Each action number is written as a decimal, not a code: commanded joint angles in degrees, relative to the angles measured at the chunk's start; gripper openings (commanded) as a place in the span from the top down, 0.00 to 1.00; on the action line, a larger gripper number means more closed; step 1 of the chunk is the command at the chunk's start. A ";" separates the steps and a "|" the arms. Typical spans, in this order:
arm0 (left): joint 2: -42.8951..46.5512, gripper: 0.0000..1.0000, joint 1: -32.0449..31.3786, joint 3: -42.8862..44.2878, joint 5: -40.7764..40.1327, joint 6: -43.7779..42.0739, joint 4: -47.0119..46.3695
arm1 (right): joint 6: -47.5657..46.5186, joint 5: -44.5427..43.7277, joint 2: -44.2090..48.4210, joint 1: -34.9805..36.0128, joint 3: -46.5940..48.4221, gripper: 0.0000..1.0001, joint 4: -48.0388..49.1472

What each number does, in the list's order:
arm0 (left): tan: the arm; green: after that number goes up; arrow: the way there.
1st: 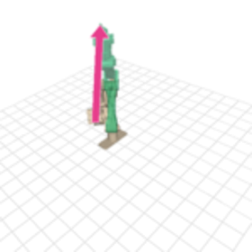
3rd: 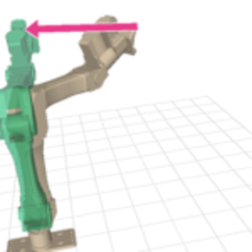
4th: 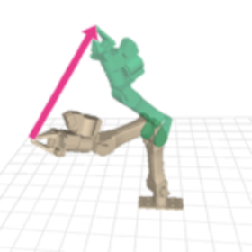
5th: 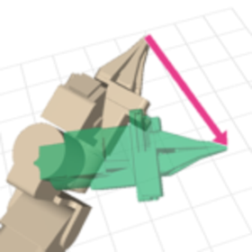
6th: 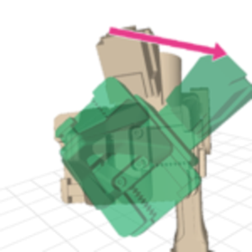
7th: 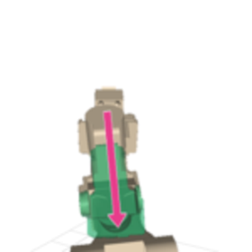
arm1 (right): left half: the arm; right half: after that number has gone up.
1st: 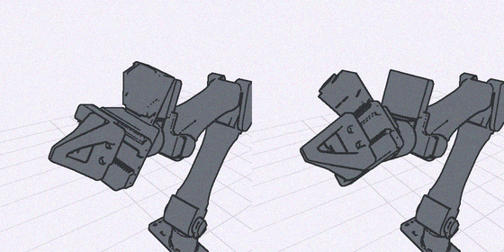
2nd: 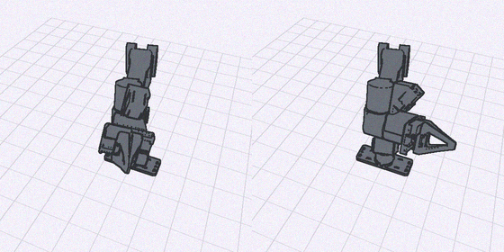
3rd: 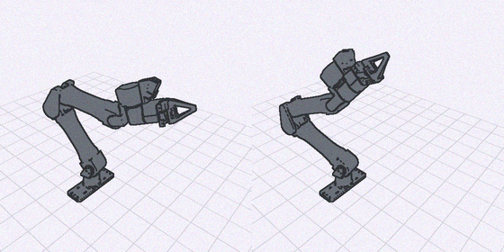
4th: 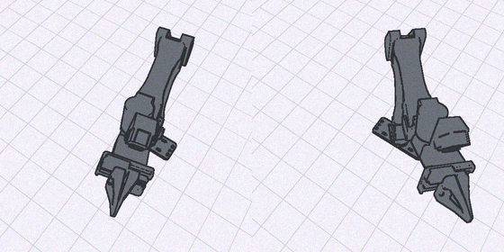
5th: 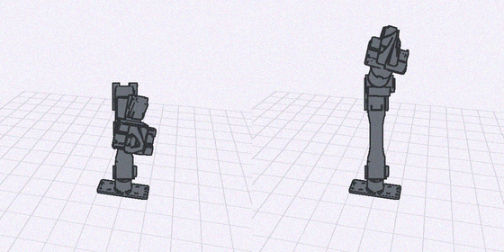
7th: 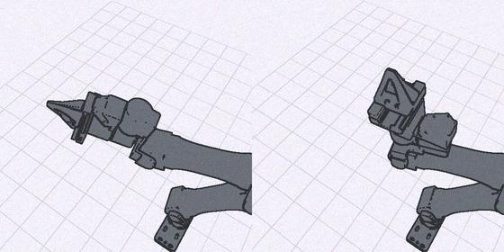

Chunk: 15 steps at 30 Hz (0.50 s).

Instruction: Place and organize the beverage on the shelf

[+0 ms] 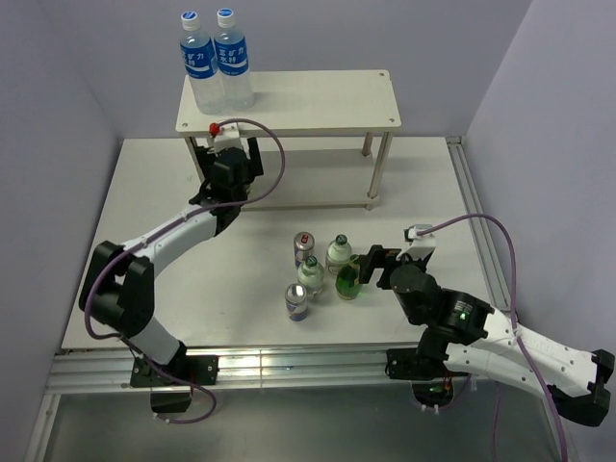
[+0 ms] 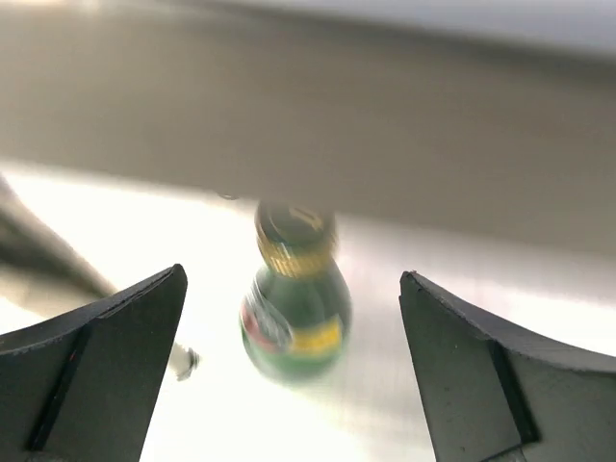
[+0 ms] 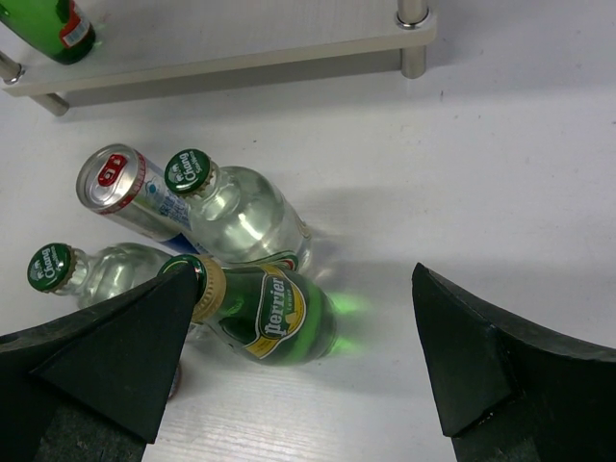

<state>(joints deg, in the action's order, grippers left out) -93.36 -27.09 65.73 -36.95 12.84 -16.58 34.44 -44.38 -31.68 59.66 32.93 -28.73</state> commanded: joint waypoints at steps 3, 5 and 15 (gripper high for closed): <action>10.03 0.01 -5.33 -0.43 -3.74 1.13 8.30 | 0.02 -1.50 0.74 0.28 -0.32 0.01 1.57; 14.16 0.01 -8.22 -0.61 -4.44 1.57 10.77 | 0.19 -1.67 0.83 0.28 -0.32 0.01 1.57; 29.97 0.01 -27.12 -8.15 8.90 7.37 23.08 | 12.22 -13.97 3.73 0.28 1.35 0.00 -8.17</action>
<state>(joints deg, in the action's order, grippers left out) -65.54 -50.17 61.23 -35.20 17.06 1.67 39.94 -50.78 -29.43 59.66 32.62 -32.64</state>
